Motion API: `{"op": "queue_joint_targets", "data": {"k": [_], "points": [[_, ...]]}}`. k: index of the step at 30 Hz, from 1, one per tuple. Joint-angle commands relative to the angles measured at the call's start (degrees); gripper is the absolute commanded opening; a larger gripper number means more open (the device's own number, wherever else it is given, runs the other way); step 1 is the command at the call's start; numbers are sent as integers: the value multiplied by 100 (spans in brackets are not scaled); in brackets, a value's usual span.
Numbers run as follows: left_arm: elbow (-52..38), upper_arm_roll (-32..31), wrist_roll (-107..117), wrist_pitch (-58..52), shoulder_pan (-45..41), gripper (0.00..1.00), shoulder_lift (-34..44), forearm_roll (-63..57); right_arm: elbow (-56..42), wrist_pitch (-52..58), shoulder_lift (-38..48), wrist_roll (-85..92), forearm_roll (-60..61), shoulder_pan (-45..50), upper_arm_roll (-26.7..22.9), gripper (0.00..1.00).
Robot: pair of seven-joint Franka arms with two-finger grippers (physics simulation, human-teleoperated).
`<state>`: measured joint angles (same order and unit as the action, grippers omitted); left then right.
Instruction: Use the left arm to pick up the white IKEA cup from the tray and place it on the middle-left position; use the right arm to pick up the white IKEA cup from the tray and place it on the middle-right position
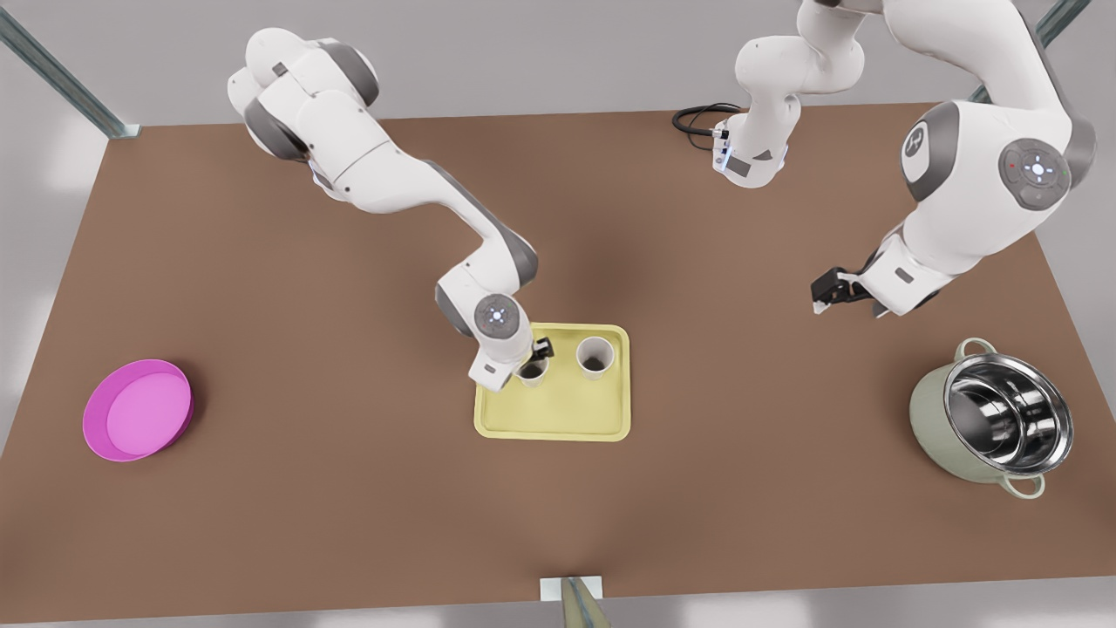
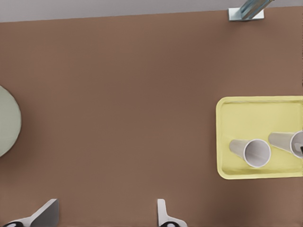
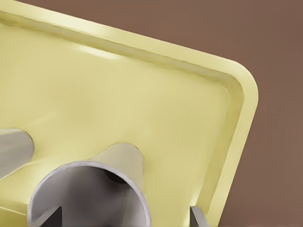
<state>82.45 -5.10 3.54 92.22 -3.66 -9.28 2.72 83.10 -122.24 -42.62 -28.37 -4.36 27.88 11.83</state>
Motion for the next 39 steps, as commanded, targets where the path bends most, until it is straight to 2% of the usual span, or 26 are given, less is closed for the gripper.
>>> {"op": "queue_joint_targets", "data": {"k": [1, 4, 5, 6, 7, 8, 9, 12, 14, 17, 21, 22, 24, 26, 28, 33, 38, 39], "points": [[-19, -9, 51, -73, 5, 100, -12, 18, 92, -362, -9, -1443, 6, -11, -14, 100], [-19, -44, 51, -55, -12, 100, -38, 0, 162, -362, -45, -1443, 6, -46, -23, 100], [-36, -44, 51, -55, -135, 100, -170, -35, 162, -362, -80, -1443, 6, -46, -23, 92], [-36, -35, 33, -20, -126, 100, -179, 0, 162, -371, -97, -1434, 6, -46, -23, 62], [-28, -17, -11, -20, -74, 100, -179, -17, 162, -371, -124, -1434, 6, -46, -23, 38], [-28, -17, -239, -20, -65, 100, -241, -35, 162, -371, -124, -1434, 6, -55, -23, 24], [-28, 0, -467, -20, -56, 100, -285, -35, 162, -371, -124, -1434, 6, -55, -23, 19], [-1, 26, -784, -20, 14, 100, -302, -26, 162, -362, -115, -1443, 6, -125, -23, 13], [-1, 18, -767, -20, 49, 100, -302, -35, 145, -354, -45, -1417, 32, -204, -23, 0], [-1, 18, -749, -20, 67, 100, -302, -61, 136, -257, 201, -1092, 76, -423, -23, 0], [52, 18, -758, -29, 76, 100, -311, -44, 92, 569, 905, 1184, 85, -1285, -181, 0], [52, 27, -758, -29, 76, 100, -311, -53, 83, 771, 1001, 2133, 93, -1461, -427, 0], [60, 27, -758, -29, 76, 100, -311, -53, 66, 877, 1019, 4154, 111, -1557, -1235, 0], [52, 18, -723, 6, 6, 100, -434, -61, 57, 851, 958, 5394, 93, -1601, -1868, 0], [52, 18, -714, 112, 14, 100, -478, -61, 66, 667, 650, 5650, 664, -1654, -2062, 0], [52, 9, -521, 51, 41, 100, -399, -61, 83, -485, 96, 5747, 840, -1768, -2053, 0], [52, 9, 85, 15, -12, 100, -452, 9, 83, -503, -80, 5747, 1016, -1768, -2053, 0], [34, -9, 682, 42, -249, 100, -530, 27, 83, -503, -80, 5703, 1016, -1768, -2053, 29]]}}
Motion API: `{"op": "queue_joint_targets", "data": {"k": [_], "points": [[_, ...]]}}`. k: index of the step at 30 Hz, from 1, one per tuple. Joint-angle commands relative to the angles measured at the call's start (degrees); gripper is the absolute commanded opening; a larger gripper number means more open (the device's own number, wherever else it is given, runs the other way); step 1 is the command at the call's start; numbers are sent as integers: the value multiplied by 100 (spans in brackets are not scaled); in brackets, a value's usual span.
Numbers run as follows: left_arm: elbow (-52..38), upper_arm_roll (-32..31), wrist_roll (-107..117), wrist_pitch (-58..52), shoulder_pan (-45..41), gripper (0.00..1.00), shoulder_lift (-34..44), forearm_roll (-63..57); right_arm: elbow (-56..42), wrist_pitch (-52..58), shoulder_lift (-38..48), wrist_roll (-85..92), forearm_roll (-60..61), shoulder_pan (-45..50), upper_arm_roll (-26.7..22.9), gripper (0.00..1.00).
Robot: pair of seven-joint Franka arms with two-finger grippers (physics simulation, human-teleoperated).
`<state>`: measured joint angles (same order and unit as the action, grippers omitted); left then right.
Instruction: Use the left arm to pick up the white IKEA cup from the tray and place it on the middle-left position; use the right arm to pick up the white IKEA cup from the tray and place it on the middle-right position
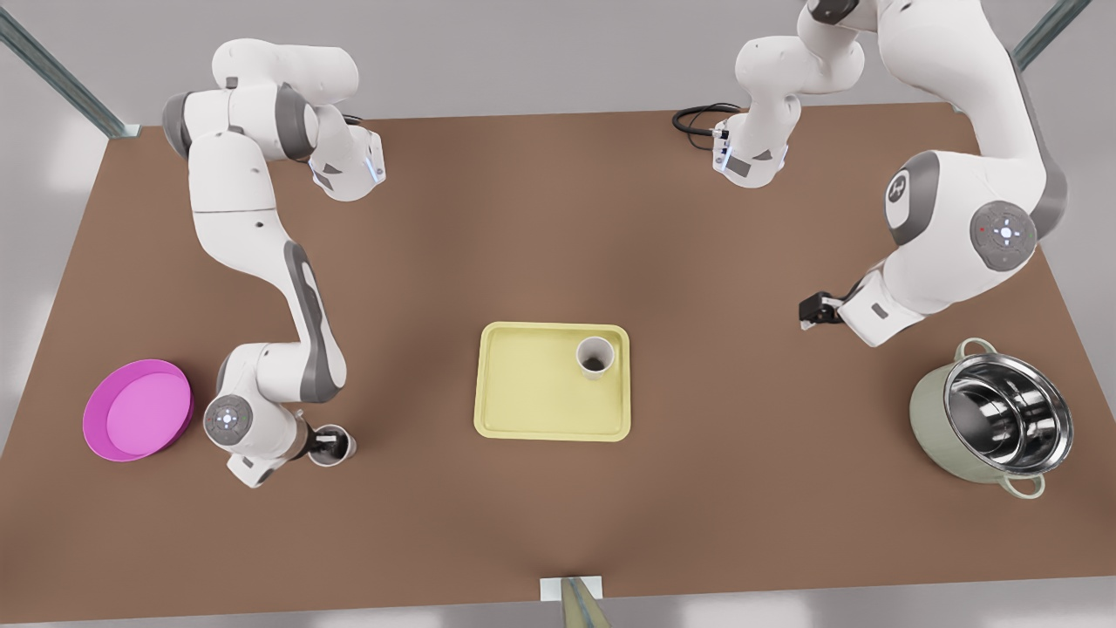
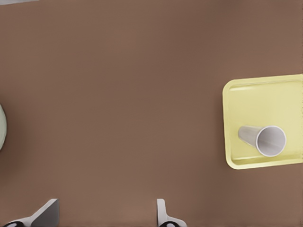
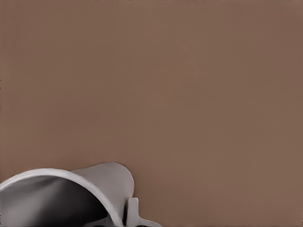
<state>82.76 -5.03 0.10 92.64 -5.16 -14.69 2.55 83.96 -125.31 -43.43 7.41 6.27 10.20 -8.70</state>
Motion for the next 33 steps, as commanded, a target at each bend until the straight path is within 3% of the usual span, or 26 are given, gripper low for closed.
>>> {"op": "queue_joint_targets", "data": {"k": [1, 2, 5, 9, 13, 15, 21, 33], "points": [[-32, -24, 1597, 69, -424, 100, -121, 17, -3, -195, 1, 2089, 93, 0, -1, 84], [-32, -15, 2125, 210, -749, 100, -201, -18, -3, -195, 1, 2124, 445, 0, -1, 100], [-32, -15, 3723, 904, -1487, 100, -499, -27, -3, -195, 1, 2141, 445, 0, -1, 100], [-111, -15, 4840, 1010, -2137, 100, -789, -184, -3, -169, 36, 2159, 445, 0, -1, 100], [-67, -41, 5167, 1343, -2481, 100, -1255, -203, -3, 1676, 1389, 2106, 357, -193, 8, 100], [310, -42, 5175, 1792, -2701, 100, -1440, -220, -3, 1852, 2180, 1948, -117, -273, 17, 100], [1093, -50, 4929, 2750, -2859, 100, -1449, -18, -3, 3408, 3560, 639, -258, -686, 210, 100], [935, 46, 4877, 3339, -2595, 100, -2187, -466, -117, 3725, 3657, 410, -565, -888, 228, 100]]}}
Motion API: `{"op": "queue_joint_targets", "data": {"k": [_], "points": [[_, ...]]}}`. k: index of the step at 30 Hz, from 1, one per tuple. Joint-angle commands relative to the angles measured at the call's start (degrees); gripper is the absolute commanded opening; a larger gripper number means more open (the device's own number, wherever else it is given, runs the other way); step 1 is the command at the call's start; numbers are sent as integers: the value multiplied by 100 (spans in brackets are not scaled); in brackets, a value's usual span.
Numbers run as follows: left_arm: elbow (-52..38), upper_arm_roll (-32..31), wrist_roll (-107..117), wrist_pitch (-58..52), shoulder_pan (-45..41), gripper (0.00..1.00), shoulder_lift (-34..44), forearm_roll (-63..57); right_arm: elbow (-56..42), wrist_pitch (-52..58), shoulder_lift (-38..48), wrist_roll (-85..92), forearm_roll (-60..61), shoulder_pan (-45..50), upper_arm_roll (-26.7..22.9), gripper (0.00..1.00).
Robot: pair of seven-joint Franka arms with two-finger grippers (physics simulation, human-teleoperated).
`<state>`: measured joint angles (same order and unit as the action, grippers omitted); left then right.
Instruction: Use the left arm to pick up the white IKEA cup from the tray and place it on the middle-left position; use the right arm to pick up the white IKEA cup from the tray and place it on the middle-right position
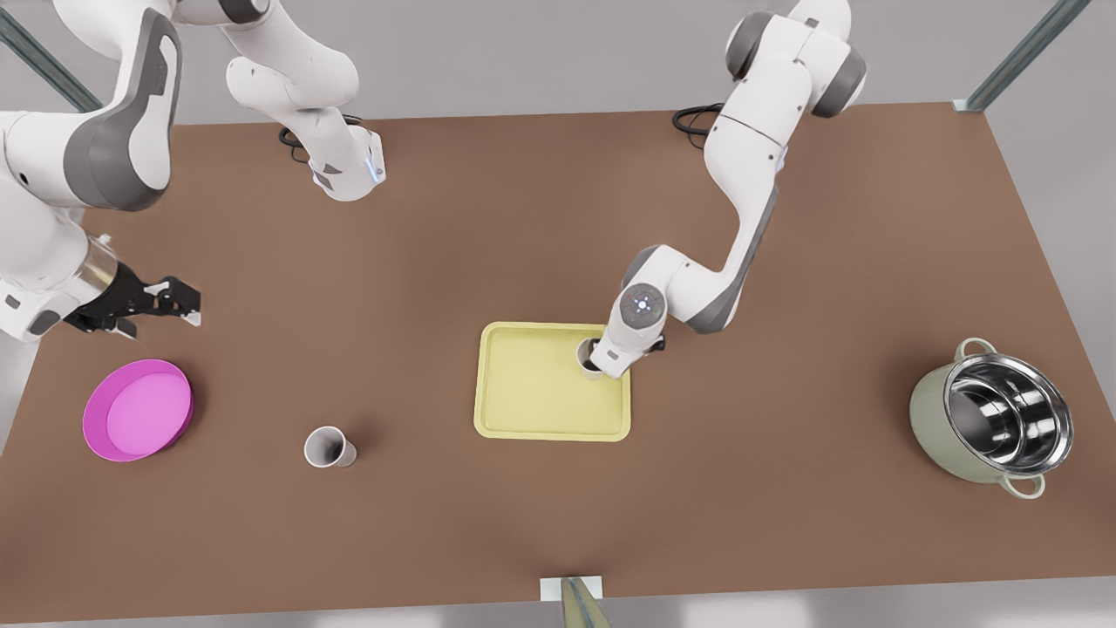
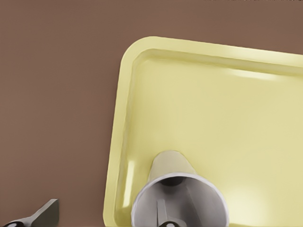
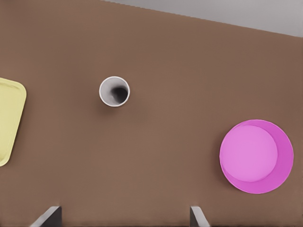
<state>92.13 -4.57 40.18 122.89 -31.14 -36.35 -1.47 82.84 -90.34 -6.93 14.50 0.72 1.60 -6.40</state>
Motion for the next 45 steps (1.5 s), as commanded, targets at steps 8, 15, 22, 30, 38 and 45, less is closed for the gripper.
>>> {"op": "queue_joint_targets", "data": {"k": [8, 15, 22, 30, 38, 45], "points": [[-46, 0, 1158, 772, 20, 98, -162, 15, -5, 237, 8, -290, -10, -37, -64, 100], [-98, 0, 1501, 991, 2, 45, -311, 33, -57, 228, 8, -246, -2, -37, -213, 100], [-248, 9, 1844, 702, 29, 21, -197, 41, -57, 228, -1, -290, 42, -37, -143, 100], [-494, 18, 280, -266, 1145, 22, 295, -3, -303, 228, 69, -281, -1, -37, -301, 100], [-406, 44, -2480, 253, 1488, 22, 119, -73, -303, 193, 69, -281, -10, -37, -301, 100], [183, 97, -3465, 965, 2015, 24, 251, -600, -470, 201, 69, -290, -10, -37, -362, 100]]}}
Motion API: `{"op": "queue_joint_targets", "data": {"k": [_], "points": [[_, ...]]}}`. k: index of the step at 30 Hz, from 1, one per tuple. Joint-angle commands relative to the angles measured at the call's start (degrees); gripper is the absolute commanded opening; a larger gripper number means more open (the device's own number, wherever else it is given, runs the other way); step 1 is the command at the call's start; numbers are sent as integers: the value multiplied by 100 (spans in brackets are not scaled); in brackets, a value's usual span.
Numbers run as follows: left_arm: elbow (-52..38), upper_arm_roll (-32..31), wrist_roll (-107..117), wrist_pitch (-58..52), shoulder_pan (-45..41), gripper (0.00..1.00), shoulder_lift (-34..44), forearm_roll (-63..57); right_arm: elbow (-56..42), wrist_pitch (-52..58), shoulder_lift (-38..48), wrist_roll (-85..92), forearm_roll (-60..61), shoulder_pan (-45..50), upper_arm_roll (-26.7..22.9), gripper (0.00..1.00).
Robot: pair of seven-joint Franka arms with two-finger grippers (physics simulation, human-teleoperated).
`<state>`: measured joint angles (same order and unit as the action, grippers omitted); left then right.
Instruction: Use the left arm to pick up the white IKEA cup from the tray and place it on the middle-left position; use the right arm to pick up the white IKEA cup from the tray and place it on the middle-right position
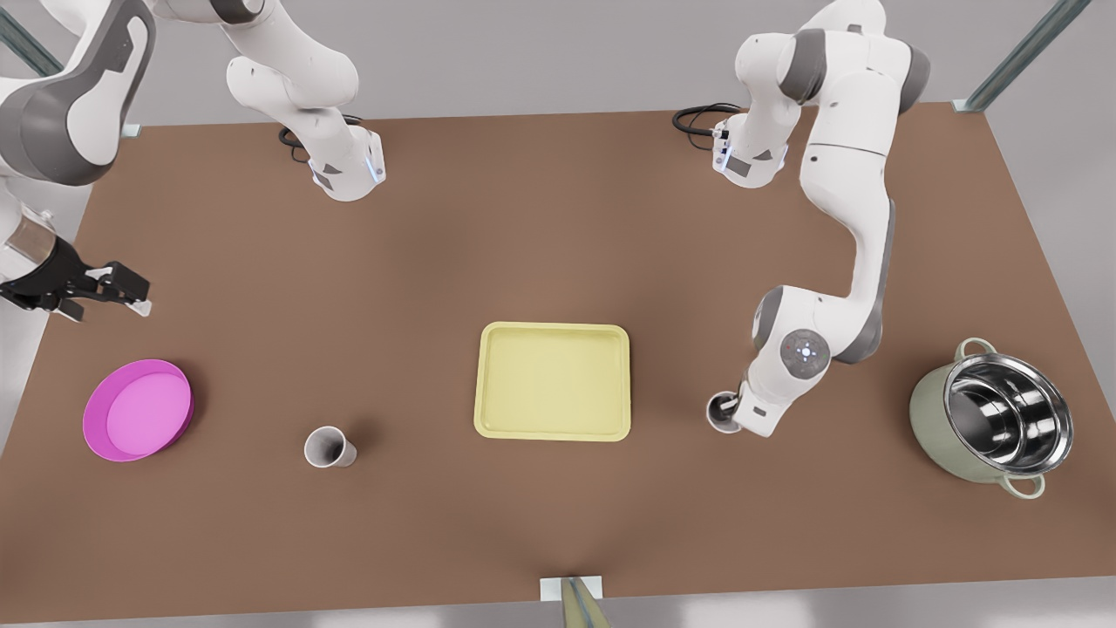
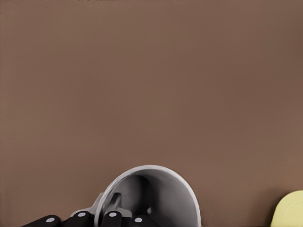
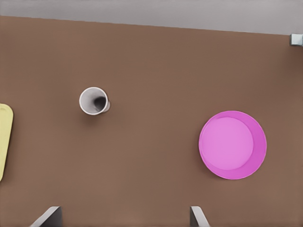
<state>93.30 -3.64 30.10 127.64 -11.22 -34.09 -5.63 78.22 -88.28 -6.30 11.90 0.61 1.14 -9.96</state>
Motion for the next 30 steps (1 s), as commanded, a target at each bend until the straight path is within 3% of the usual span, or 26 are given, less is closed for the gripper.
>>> {"op": "queue_joint_targets", "data": {"k": [1, 8, 18, 19, 20, 21, 24, 27, 29, 30], "points": [[206, 13, -2465, 692, 67, 24, 69, -193, -8, 12, 6, -30, 18, 9, -6, 100], [962, 373, -2456, 2283, 120, 25, 237, -615, -8, 12, 6, -30, 19, 9, 12, 100], [1296, 417, -2325, 2916, 225, 28, 245, -527, -8, 12, -3, -30, 1, 9, 74, 100], [1314, 408, -2307, 2969, 225, 34, 245, -527, -8, 12, -3, -30, 1, 9, 74, 100], [1314, 408, -2316, 2978, 225, 92, 245, -527, -8, 12, -3, -30, 1, 9, 74, 100], [1296, 408, -2369, 2978, 225, 100, 245, -536, -8, 12, -3, -30, 1, 9, 82, 100], [1261, 417, -2465, 2907, 225, 100, 298, -553, -8, 12, -3, -30, -8, 9, 100, 100], [1244, 355, -2474, 1337, 190, 100, 974, -544, -8, 12, -3, -30, -8, 9, 117, 100], [831, 109, -2606, -949, 181, 100, 1695, -518, -8, 12, -3, -30, -8, 9, 118, 100], [-178, 109, -2965, -2566, 199, 100, 1713, 219, -8, 12, -3, -30, -8, 9, 118, 100]]}}
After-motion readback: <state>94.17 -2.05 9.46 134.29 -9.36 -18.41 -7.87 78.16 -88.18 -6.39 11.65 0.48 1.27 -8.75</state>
